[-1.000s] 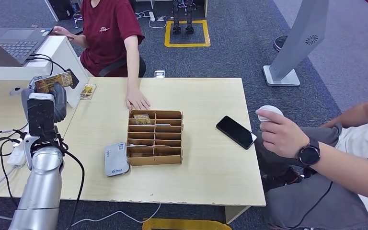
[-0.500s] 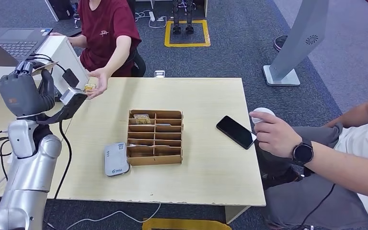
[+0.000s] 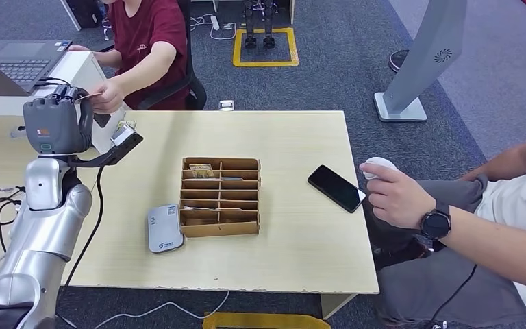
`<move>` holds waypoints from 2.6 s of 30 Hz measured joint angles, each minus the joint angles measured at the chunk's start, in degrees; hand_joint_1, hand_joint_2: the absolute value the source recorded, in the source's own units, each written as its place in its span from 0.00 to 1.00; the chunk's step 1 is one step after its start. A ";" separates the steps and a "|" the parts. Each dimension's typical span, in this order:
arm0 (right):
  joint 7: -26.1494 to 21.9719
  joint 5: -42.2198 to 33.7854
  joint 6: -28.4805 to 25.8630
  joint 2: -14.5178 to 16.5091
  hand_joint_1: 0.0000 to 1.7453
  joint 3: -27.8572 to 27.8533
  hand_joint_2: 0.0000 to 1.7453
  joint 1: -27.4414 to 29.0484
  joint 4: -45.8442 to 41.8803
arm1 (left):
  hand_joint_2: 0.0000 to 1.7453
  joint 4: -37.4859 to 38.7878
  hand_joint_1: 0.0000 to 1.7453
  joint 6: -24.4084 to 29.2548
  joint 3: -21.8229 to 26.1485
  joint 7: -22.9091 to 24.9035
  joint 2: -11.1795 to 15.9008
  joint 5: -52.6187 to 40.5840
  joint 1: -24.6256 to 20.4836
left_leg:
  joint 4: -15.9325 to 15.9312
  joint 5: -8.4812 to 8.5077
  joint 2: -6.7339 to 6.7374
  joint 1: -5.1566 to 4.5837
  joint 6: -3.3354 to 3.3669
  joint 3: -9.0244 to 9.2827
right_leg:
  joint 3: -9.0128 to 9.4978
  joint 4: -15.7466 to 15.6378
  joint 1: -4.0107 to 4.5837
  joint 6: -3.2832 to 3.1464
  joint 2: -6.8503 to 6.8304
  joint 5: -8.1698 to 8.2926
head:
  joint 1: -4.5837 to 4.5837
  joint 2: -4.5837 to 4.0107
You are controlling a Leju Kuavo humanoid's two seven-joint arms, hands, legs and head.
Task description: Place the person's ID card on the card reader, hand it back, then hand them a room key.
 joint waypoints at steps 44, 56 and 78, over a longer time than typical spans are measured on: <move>1.53 -2.42 -1.86 0.16 0.00 1.04 1.00 1.22 0.02 | 1.00 -24.10 0.00 -38.26 -10.10 -15.92 9.62 28.51 18.72 | -0.03 -0.18 0.30 0.01 -0.01 -0.15 | -0.23 0.00 0.00 0.01 0.29 -0.06 | -0.05 -0.01; 1.77 -3.36 -3.93 1.15 0.00 -0.32 1.00 1.67 -0.02 | 1.00 -42.37 0.00 -33.57 -24.39 -11.27 15.09 20.76 34.64 | -0.03 -0.31 0.26 -0.02 0.04 -0.24 | -0.24 -0.03 -0.03 0.13 0.22 -0.16 | -0.07 0.00; 2.42 -1.78 -3.83 1.81 0.00 -0.39 1.00 1.45 -0.09 | 1.00 -38.96 0.00 -29.04 -28.39 4.08 9.64 3.95 27.27 | 0.02 -0.24 0.16 -0.03 0.11 -0.24 | -0.23 -0.02 -0.03 0.13 0.15 -0.06 | -0.03 0.00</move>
